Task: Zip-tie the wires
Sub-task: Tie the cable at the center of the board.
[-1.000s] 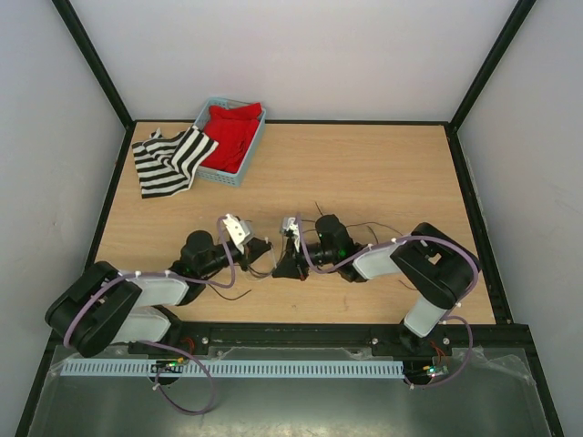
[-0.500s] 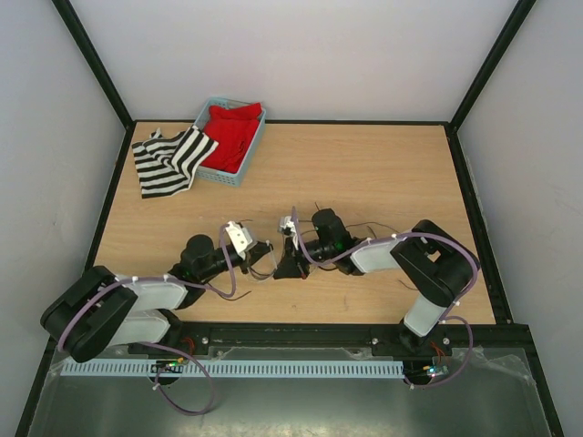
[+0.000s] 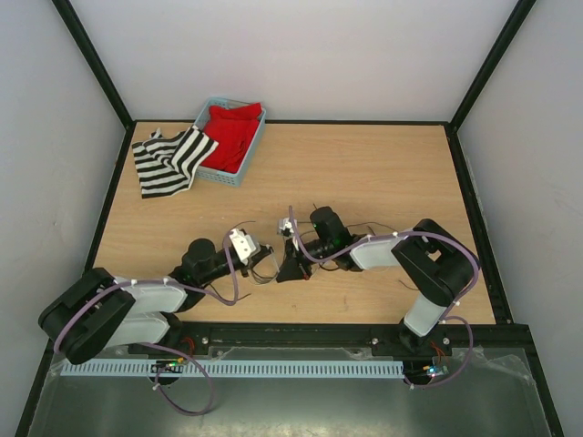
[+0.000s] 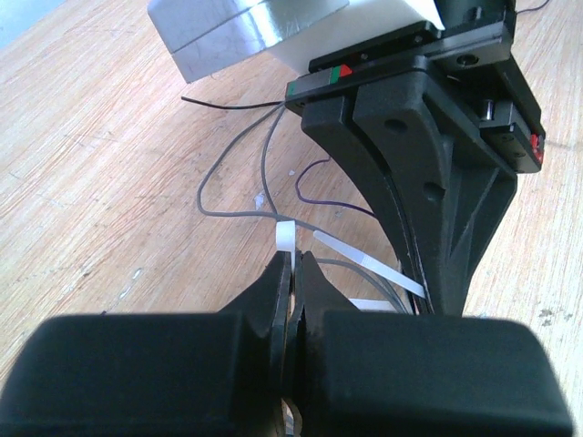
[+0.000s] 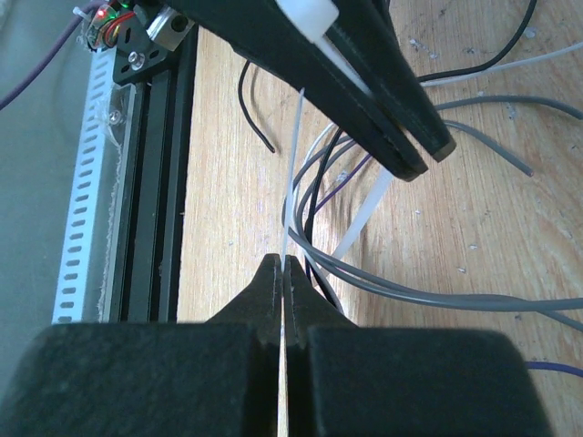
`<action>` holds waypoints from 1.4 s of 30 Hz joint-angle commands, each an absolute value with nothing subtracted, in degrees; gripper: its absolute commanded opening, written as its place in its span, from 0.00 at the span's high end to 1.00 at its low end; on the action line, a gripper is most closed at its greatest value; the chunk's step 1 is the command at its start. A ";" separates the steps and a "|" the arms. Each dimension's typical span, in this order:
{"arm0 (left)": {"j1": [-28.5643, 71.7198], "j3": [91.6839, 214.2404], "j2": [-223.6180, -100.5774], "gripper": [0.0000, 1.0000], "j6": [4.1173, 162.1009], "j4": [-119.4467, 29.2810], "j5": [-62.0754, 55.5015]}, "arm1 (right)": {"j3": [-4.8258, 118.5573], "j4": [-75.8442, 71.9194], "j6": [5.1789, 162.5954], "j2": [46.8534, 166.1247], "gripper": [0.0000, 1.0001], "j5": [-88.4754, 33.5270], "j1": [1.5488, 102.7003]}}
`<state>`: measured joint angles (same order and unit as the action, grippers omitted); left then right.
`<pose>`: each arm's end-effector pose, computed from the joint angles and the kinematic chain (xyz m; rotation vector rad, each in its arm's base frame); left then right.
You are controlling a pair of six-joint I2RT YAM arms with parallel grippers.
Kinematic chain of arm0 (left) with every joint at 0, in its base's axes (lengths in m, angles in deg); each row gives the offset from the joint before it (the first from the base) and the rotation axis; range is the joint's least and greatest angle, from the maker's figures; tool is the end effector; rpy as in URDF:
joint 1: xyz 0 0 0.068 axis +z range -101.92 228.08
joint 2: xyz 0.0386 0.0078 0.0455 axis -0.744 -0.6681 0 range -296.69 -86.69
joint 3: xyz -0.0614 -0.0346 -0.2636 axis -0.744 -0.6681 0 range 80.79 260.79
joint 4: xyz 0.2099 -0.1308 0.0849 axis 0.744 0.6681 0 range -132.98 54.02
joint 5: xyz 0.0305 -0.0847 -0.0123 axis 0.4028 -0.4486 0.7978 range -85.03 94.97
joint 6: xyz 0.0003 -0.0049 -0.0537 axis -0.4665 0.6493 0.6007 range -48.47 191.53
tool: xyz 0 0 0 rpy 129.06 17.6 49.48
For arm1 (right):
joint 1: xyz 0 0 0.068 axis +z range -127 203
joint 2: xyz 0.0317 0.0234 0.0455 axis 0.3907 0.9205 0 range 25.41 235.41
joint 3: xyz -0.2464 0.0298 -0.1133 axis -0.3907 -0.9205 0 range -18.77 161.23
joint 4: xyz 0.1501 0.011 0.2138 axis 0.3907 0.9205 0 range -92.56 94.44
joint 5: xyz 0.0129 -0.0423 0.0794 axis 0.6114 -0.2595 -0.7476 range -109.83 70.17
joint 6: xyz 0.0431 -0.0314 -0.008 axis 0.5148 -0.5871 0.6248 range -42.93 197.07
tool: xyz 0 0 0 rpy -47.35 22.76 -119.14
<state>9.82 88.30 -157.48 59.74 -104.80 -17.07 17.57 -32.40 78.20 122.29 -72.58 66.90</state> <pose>0.1518 -0.1367 0.1682 0.9556 1.3262 -0.6629 0.2012 0.2330 0.1431 -1.3223 1.7453 1.4245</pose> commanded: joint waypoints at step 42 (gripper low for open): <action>7.21 87.89 -153.91 1.00 53.50 -103.73 -11.99 | 22.05 -22.87 74.57 123.13 1.00 -79.02 66.12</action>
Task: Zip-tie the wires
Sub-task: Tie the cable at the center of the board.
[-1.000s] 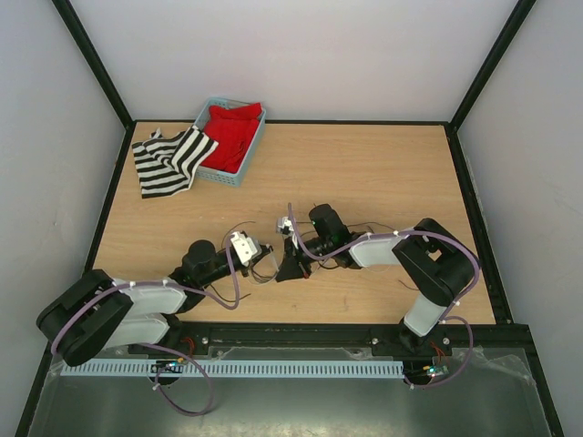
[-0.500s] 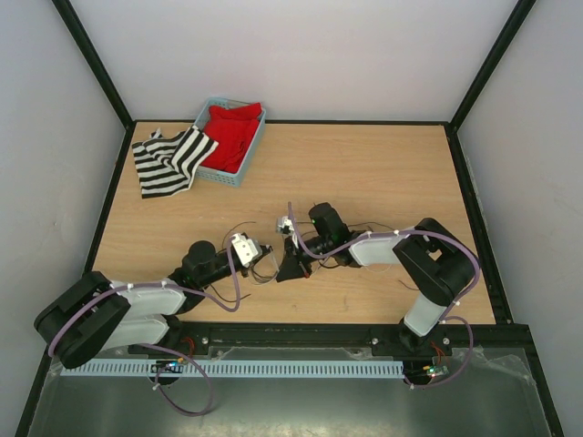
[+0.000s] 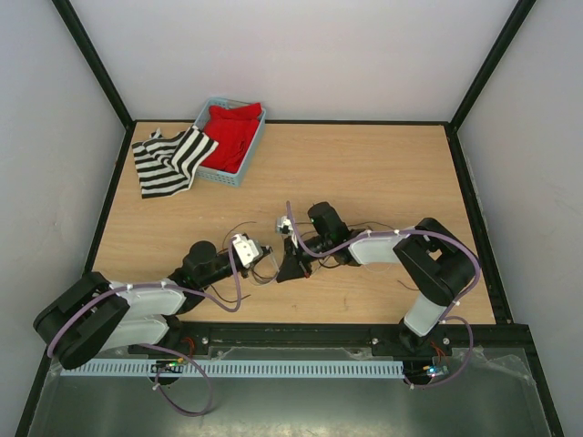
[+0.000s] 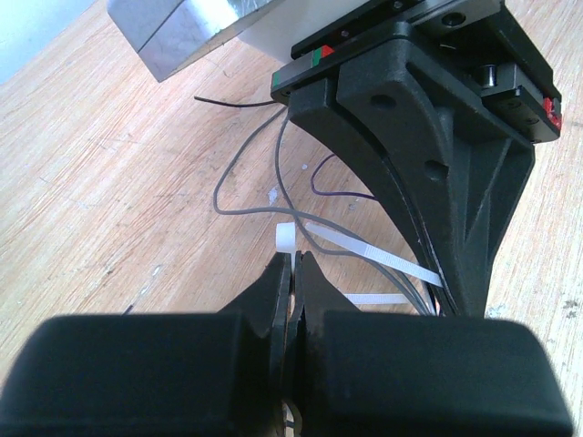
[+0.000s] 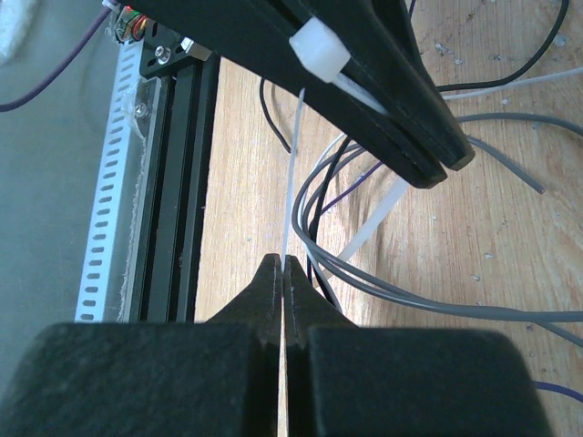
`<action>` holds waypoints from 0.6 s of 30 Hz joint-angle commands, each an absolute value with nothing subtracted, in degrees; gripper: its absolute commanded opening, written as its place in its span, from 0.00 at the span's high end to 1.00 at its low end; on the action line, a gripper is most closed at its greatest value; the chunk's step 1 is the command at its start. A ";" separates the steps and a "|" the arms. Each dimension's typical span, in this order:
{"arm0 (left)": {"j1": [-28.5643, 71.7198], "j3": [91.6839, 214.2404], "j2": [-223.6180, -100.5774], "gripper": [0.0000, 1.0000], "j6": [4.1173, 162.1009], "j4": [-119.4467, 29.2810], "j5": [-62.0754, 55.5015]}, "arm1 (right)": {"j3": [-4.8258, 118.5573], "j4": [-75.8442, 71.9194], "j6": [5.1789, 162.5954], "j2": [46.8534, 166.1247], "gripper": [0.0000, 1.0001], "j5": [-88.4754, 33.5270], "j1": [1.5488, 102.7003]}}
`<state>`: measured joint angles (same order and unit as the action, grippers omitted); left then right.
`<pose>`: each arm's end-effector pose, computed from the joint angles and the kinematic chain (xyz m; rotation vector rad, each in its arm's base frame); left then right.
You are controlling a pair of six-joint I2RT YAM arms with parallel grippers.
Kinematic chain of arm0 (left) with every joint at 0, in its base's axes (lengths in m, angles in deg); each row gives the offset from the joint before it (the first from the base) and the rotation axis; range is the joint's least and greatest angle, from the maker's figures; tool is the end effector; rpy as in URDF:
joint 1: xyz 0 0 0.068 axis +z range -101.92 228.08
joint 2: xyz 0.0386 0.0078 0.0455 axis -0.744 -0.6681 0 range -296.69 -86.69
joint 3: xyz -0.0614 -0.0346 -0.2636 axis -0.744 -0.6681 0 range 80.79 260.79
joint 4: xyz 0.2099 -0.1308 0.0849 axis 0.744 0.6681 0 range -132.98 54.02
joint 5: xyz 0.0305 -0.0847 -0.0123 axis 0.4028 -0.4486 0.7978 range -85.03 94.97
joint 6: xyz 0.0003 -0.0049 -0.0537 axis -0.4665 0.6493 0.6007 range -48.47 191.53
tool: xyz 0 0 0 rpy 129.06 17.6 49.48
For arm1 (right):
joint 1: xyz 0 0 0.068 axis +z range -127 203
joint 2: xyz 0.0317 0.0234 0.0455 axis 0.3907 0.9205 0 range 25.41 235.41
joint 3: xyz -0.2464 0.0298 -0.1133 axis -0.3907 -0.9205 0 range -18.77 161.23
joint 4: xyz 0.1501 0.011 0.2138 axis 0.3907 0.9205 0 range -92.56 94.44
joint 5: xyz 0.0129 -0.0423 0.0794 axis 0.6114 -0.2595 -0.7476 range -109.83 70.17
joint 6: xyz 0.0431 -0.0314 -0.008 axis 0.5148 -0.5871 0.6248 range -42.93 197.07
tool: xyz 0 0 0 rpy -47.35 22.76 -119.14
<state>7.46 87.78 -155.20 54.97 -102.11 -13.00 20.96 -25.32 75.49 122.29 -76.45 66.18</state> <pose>0.1452 -0.1389 0.1679 0.9925 1.3069 -0.5753 0.2073 0.2353 0.1495 -1.3750 1.7448 1.4762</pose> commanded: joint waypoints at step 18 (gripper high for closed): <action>6.11 88.02 -153.46 1.00 51.91 -103.36 -10.69 | 22.45 -21.81 74.52 123.80 1.00 -80.24 66.06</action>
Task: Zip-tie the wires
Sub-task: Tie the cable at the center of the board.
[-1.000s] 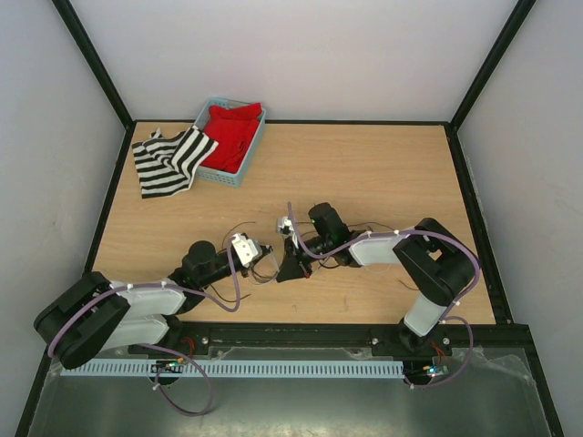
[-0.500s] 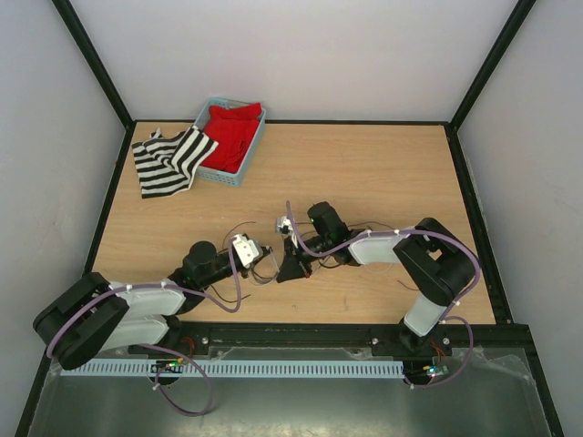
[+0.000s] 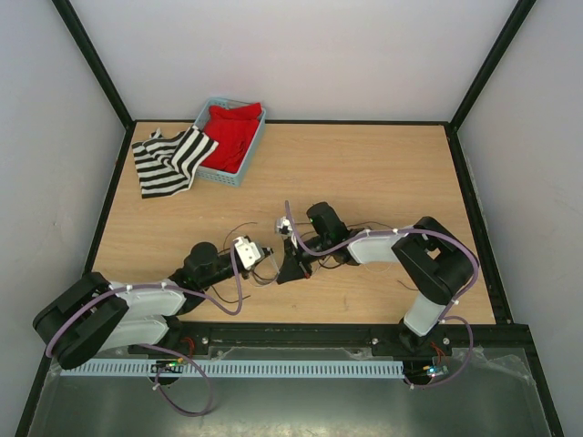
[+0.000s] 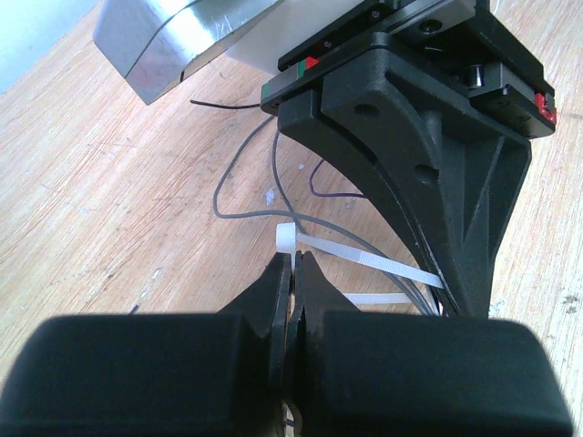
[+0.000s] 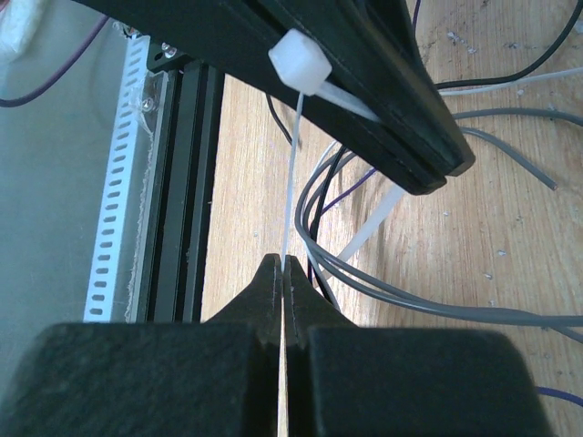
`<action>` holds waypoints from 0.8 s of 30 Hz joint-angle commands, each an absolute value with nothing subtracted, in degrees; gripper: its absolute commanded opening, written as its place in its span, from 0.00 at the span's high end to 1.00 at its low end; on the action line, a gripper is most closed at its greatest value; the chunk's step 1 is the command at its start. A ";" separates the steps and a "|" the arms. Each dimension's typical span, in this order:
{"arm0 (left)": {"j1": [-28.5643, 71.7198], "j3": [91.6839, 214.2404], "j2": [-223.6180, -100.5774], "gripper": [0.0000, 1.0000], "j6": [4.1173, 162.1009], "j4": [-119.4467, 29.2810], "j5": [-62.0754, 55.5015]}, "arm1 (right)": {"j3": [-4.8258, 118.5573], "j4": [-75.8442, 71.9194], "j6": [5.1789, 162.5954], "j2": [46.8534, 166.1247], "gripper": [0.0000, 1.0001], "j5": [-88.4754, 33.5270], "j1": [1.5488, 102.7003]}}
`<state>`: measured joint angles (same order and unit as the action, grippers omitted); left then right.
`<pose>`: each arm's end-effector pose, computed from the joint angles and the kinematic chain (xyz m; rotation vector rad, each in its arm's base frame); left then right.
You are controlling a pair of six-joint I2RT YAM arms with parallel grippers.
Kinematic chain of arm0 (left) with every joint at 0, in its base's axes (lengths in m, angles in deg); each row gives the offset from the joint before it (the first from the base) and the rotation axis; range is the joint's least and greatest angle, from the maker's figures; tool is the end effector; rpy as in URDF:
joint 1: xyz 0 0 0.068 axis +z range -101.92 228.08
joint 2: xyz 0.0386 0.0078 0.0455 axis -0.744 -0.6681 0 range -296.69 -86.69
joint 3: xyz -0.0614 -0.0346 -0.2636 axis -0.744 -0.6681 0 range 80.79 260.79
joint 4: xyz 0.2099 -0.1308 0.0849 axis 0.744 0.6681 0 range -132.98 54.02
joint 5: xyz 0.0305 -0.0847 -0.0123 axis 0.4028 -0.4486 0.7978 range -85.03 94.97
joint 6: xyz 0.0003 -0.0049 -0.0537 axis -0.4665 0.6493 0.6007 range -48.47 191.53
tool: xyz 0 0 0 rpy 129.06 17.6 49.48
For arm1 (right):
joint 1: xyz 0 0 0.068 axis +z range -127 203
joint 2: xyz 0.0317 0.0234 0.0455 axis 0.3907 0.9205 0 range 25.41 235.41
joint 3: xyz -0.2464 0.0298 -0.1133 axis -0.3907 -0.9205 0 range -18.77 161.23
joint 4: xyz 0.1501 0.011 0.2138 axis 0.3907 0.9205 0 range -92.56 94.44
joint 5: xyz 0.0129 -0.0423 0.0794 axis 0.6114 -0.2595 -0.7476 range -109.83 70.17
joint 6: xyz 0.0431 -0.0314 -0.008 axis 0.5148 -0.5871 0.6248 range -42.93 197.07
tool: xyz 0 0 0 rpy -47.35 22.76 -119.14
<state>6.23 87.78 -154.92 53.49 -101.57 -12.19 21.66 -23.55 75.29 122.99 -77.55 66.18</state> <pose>0.1423 -0.1415 0.1678 1.0155 1.2931 -0.5608 0.2078 0.2363 0.1471 -1.3852 1.7656 1.5020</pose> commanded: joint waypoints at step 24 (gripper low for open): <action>5.68 88.13 -153.86 1.00 51.15 -103.01 -9.15 | 22.76 -17.79 71.79 123.61 1.00 -80.25 66.06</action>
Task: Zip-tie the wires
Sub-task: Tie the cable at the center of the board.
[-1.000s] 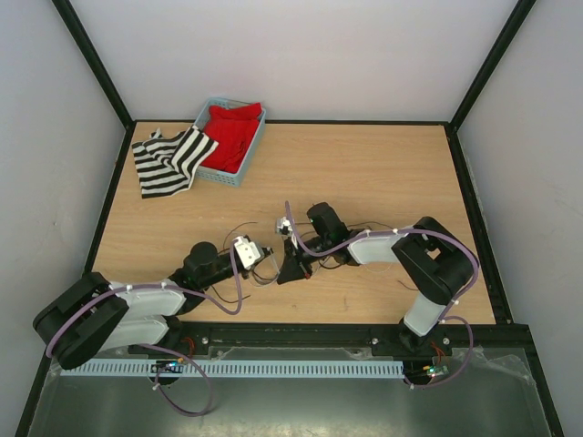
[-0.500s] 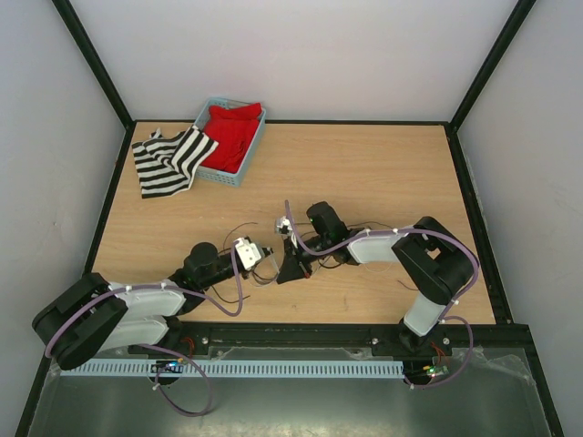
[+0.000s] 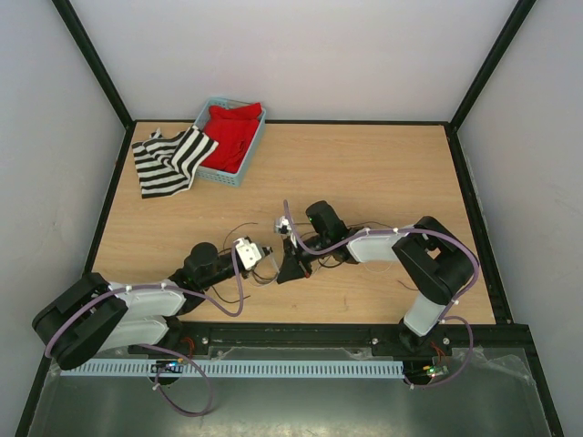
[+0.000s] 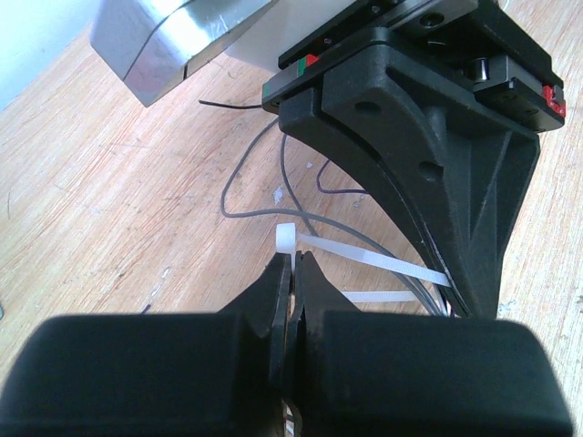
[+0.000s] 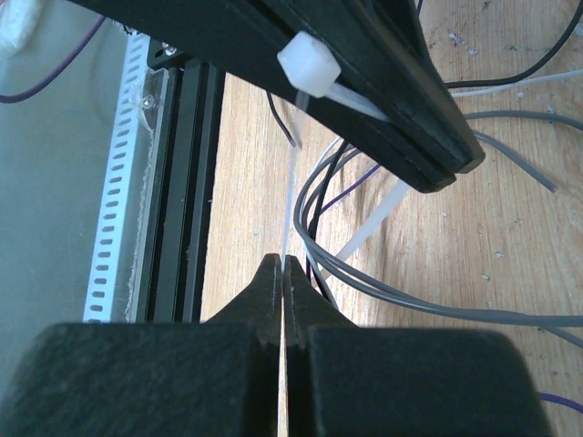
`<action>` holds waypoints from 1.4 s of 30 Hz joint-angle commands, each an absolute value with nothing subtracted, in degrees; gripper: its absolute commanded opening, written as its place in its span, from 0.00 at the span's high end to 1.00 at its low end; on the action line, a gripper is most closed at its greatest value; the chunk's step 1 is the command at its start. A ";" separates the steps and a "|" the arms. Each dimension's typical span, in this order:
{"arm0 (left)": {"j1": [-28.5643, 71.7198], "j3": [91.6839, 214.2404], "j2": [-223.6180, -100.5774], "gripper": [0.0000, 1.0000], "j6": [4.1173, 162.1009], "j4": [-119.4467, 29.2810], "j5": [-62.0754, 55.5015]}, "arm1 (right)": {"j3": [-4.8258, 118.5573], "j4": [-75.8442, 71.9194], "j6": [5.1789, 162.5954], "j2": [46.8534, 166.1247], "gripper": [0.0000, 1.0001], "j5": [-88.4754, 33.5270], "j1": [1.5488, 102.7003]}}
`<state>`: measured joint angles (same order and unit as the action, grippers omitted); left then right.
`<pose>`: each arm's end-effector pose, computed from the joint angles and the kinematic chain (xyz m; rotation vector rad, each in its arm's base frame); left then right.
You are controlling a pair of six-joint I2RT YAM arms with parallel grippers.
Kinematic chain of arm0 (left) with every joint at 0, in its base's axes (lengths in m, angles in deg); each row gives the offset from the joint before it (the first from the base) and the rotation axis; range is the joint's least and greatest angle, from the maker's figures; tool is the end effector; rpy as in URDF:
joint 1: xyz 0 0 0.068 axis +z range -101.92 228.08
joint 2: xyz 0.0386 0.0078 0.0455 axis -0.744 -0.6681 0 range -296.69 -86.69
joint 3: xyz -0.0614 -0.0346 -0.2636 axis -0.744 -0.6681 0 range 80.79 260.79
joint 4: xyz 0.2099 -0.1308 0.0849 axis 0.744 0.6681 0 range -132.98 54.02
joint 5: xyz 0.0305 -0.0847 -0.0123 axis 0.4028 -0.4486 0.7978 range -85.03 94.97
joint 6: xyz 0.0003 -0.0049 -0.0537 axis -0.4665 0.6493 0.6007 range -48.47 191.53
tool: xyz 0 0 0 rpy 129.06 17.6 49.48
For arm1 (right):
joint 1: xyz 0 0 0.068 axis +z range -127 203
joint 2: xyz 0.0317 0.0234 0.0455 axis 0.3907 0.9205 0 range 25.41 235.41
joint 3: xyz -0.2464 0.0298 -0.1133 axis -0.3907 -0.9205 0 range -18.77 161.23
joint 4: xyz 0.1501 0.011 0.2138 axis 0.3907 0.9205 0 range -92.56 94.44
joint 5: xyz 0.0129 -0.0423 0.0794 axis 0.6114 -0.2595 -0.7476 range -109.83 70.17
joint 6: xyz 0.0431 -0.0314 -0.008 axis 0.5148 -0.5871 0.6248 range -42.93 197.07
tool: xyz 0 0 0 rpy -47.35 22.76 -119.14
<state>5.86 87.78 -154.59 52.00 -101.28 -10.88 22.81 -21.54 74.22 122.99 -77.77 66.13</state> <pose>0.1419 -0.1418 0.1682 1.0201 1.2846 -0.5276 0.2098 0.2379 0.1498 -1.3981 1.7629 1.4995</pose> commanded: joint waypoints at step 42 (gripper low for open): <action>4.42 89.94 -156.52 1.00 49.99 -102.92 -7.70 | 21.16 -17.15 69.88 122.53 1.00 -80.70 66.06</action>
